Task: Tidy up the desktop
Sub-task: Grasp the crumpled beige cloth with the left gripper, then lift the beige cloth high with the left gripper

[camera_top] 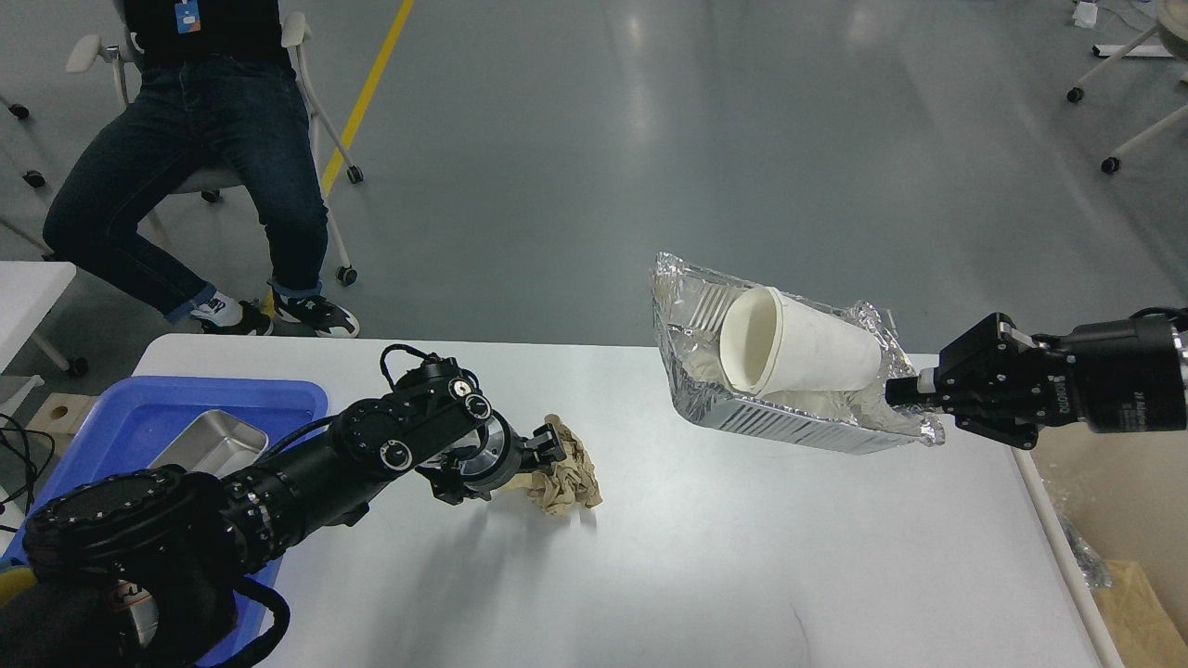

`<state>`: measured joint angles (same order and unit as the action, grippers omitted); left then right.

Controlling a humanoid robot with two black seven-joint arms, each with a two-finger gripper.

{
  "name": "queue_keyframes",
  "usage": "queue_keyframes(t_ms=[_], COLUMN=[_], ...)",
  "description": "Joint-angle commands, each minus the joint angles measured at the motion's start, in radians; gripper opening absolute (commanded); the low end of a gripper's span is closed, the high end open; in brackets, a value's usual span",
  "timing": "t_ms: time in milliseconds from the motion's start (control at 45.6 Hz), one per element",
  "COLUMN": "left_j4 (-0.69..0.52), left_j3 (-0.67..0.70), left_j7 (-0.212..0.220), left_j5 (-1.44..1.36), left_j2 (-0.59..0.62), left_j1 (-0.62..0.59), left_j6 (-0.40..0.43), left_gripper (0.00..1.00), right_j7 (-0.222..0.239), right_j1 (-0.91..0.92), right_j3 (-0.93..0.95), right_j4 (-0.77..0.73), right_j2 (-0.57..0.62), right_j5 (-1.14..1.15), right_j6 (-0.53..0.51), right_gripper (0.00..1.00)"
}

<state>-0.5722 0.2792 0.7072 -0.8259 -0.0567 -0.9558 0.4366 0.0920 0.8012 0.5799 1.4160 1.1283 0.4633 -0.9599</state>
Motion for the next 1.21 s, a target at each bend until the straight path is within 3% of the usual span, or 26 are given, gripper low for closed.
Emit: queue_keyframes(t_ms=[0, 307, 614, 855, 1184], left_j4=[-0.002, -0.002, -0.023, -0.133, -0.288], left_j3=[-0.002, -0.023, -0.02, 0.009, 0.262], left_j7=[0.001, 0.011, 0.023, 0.061, 0.144], left_j5=[-0.001, -0.002, -0.001, 0.021, 0.053], left_j2=[-0.002, -0.014, -0.015, 0.055, 0.195], left_j1=[-0.001, -0.004, -0.024, -0.081, -0.17], left_j6=[0.007, -0.006, -0.004, 0.013, 0.137], left_gripper=[0.31, 0.0, 0.0, 0.0, 0.0], right_j7=[-0.001, 0.0, 0.0, -0.001, -0.001], right_j1=[-0.01, -0.02, -0.023, -0.027, -0.028], right_j3=[0.003, 0.006, 0.008, 0.008, 0.011], right_j4=[0.0, 0.0, 0.0, -0.003, -0.005], right_j2=[0.005, 0.005, 0.005, 0.014, 0.011], right_j5=[0.0, 0.0, 0.0, 0.0, 0.0], right_j6=[0.0, 0.0, 0.0, 0.0, 0.0], right_gripper=[0.0, 0.0, 0.0, 0.0, 0.0])
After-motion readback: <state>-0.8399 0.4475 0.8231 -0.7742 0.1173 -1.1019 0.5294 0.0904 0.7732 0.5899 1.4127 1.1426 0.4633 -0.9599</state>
